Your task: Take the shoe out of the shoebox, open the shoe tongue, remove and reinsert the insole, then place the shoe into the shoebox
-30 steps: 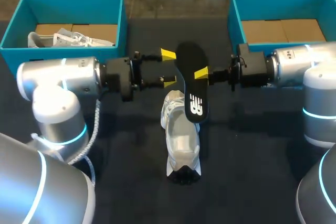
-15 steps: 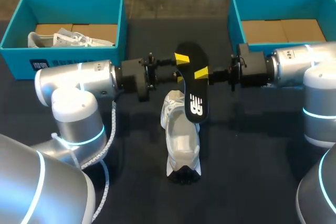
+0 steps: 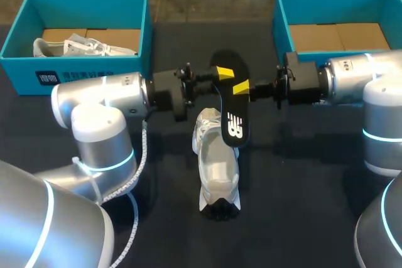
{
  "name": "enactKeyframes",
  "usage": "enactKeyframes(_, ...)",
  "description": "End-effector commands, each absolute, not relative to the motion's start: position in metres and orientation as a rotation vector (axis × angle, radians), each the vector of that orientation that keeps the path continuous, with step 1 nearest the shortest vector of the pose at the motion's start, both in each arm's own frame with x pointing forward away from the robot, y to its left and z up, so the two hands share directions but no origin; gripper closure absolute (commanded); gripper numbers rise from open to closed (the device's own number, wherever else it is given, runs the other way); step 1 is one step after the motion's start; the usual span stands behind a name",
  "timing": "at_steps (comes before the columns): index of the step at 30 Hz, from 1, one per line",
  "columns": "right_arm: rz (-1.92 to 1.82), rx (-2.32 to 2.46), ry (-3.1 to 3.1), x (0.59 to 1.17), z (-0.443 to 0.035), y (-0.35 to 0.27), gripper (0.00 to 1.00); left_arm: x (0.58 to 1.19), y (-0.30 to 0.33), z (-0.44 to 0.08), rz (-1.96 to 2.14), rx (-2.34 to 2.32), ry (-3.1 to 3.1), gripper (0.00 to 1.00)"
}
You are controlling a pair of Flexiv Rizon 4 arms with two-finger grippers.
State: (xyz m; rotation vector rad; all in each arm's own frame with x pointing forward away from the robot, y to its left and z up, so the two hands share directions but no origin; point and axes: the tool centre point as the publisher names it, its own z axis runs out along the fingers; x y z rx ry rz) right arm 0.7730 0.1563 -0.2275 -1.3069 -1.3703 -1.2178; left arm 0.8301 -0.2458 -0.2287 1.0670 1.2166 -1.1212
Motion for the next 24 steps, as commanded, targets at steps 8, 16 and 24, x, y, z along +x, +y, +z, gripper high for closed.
enactKeyframes(8, -1.219, -1.309, -1.37, 0.772, -0.228, 0.158, 1.0, 0.832, -0.252, -0.231, -1.118, 1.074, 1.215, 1.0)
enactKeyframes(16, -1.235, -1.298, -1.448, 0.764, -0.225, 0.143, 0.0, 0.826, -0.244, -0.227, -1.106, 1.1, 1.228, 1.0)
enactKeyframes(24, -1.213, -1.221, -1.735, 0.747, -0.21, 0.108, 0.0, 0.801, -0.218, -0.218, -1.187, 1.139, 1.272, 1.0)
